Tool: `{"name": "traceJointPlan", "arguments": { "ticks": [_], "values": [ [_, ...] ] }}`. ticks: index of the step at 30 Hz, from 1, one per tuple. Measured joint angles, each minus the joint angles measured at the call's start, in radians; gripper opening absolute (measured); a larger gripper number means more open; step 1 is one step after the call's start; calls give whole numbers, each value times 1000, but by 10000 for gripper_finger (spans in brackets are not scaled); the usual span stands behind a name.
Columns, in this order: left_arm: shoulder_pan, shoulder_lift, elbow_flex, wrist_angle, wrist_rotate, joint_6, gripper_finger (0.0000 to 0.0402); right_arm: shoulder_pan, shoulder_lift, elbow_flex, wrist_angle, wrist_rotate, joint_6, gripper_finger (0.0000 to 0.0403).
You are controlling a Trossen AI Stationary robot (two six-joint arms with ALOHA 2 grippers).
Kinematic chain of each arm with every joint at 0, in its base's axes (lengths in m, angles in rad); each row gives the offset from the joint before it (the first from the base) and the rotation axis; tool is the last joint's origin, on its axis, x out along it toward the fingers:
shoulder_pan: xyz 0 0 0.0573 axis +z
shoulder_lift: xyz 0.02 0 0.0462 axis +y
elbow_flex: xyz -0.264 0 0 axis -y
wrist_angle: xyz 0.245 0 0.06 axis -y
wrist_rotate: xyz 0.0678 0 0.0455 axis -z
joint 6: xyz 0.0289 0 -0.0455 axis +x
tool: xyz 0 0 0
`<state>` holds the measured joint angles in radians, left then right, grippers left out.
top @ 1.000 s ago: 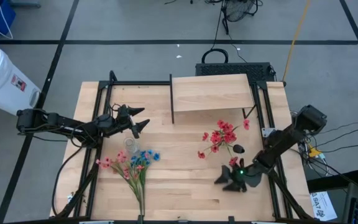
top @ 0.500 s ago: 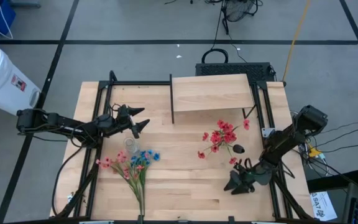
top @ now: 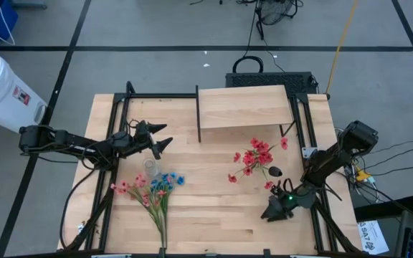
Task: Pick and place flowers into a vace then onto a shelf
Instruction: Put the black tulip into the right transparent vase
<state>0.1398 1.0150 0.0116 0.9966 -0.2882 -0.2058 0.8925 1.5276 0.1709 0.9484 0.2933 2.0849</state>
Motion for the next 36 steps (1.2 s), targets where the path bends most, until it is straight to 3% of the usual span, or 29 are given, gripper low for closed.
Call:
{"name": "traceJointPlan", "arguments": {
  "ticks": [3,7,9,12,15,19,24,28,33,36],
  "values": [
    [0,0,0,0,0,0,365,-10,1,-23,-33,153,-119,334],
    [0,0,0,0,0,0,365,-11,1,-22,-106,324,-149,334],
    [0,0,0,0,0,0,365,-15,2,-17,-130,474,-162,334],
    [0,0,0,0,0,0,365,-4,3,-8,-133,654,-394,334],
    [0,0,0,0,0,0,365,25,5,8,-148,703,-669,334],
    [0,0,0,0,0,0,365,52,3,46,-115,848,-728,334],
    [0,0,0,-6,0,0,365,44,4,91,-116,950,-930,334],
    [0,0,0,0,1,0,365,52,5,148,-156,1044,-1145,334],
    [0,0,0,1,0,0,365,82,3,229,-153,1248,-1420,334],
    [0,0,0,0,0,0,365,84,3,263,-151,1277,-1568,334]
  ]
}}
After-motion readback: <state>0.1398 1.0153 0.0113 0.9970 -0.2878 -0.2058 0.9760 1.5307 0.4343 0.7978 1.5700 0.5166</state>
